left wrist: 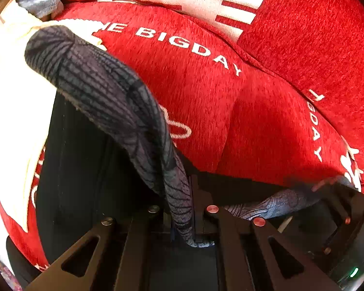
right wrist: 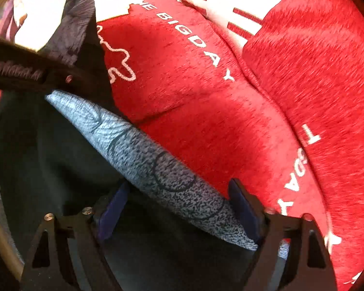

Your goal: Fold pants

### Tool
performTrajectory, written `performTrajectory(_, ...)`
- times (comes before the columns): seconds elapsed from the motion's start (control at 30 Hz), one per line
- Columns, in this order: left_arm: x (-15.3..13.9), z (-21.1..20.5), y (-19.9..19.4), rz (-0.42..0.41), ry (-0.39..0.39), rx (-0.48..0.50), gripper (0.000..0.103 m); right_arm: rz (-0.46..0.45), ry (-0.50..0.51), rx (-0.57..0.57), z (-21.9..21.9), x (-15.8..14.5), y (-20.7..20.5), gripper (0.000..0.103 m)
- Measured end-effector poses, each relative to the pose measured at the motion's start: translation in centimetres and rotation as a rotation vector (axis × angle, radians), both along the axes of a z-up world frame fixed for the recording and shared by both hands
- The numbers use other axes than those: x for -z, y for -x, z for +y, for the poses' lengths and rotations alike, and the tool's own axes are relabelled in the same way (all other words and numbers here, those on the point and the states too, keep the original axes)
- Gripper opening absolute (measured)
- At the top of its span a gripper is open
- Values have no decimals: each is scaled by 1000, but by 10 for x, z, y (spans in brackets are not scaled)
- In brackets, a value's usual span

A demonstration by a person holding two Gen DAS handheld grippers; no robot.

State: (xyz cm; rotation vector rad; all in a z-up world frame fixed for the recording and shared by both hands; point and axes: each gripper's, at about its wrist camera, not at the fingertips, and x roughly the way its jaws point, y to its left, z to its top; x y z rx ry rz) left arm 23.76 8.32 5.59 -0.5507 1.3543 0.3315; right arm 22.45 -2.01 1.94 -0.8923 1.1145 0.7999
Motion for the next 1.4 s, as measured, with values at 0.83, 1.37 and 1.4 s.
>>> performTrajectory(0.83,-18,-2,185,-142,139,142,10,-404,-85,279,-45,-38,233,15)
performTrajectory(1.37,-4,36,251,-96,16,75,55,-366,-5,256,-52,-7,266,31)
performTrajectory(1.4,-11,39,254,-104,-21,71,55,-340,-22,266,-54,-10,267,42)
